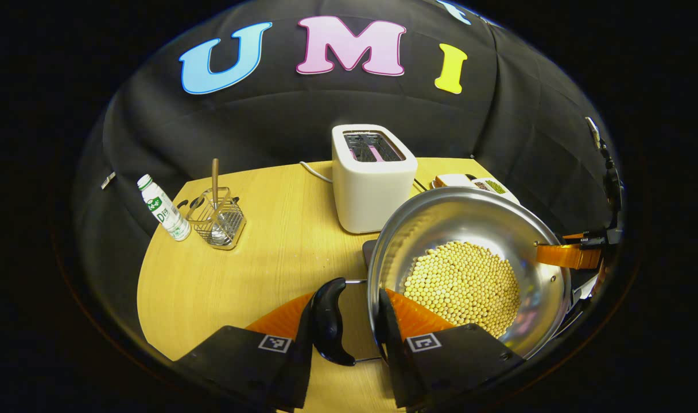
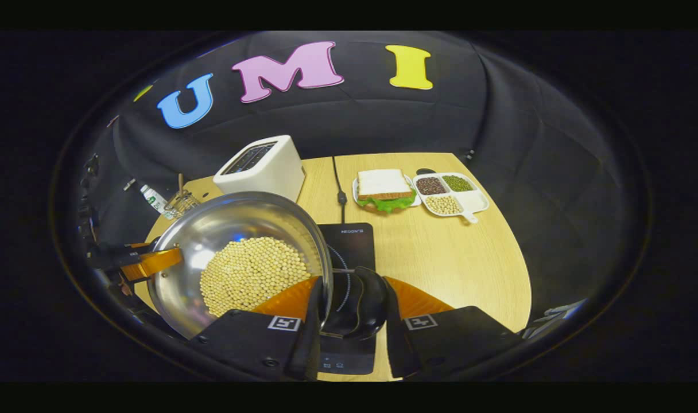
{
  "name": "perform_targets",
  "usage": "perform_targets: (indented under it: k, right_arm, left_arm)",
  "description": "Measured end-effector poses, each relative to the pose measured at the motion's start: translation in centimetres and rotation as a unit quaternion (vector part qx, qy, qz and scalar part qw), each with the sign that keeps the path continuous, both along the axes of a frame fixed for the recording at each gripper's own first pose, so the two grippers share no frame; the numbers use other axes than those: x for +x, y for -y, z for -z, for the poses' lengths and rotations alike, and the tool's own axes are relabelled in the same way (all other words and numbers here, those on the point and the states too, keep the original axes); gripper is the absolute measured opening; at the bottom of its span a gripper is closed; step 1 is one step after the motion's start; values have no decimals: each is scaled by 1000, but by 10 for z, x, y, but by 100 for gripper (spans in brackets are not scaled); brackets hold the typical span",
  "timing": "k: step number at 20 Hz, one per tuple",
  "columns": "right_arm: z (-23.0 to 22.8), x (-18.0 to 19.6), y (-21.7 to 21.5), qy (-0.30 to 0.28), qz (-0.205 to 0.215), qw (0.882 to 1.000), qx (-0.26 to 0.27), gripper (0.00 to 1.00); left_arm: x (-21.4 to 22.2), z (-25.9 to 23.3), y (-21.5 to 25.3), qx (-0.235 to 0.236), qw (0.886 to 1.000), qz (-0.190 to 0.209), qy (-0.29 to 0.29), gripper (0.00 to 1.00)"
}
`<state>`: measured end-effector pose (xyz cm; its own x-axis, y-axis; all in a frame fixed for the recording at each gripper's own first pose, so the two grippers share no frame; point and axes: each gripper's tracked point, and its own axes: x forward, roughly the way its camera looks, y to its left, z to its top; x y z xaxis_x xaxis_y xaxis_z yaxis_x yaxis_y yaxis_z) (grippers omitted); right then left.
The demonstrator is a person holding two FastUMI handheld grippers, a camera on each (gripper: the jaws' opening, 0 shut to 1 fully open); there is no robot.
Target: First push the handle of the pot to place it horizontally, then grasp the pot with both hands and set it on the induction cooktop.
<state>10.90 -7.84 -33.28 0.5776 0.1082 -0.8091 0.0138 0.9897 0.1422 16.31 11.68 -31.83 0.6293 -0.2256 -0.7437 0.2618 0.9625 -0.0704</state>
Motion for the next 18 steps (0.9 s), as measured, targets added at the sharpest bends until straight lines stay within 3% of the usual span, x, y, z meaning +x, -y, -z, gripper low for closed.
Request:
perform_targets:
  k: [16, 17, 18]
  right_arm:
    - [39, 11, 15, -4, -1, 1000, -9, 51]
    - [40, 11, 15, -4, 0, 1000, -8, 46]
    - [40, 12, 15, -3, 1, 1000, -5, 50]
  left_arm:
    - [3, 15, 11, -5, 1000, -6, -7, 58]
    - [1, 14, 11, -5, 1000, -6, -7, 58]
    - [2, 14, 11, -5, 1000, -6, -6, 59]
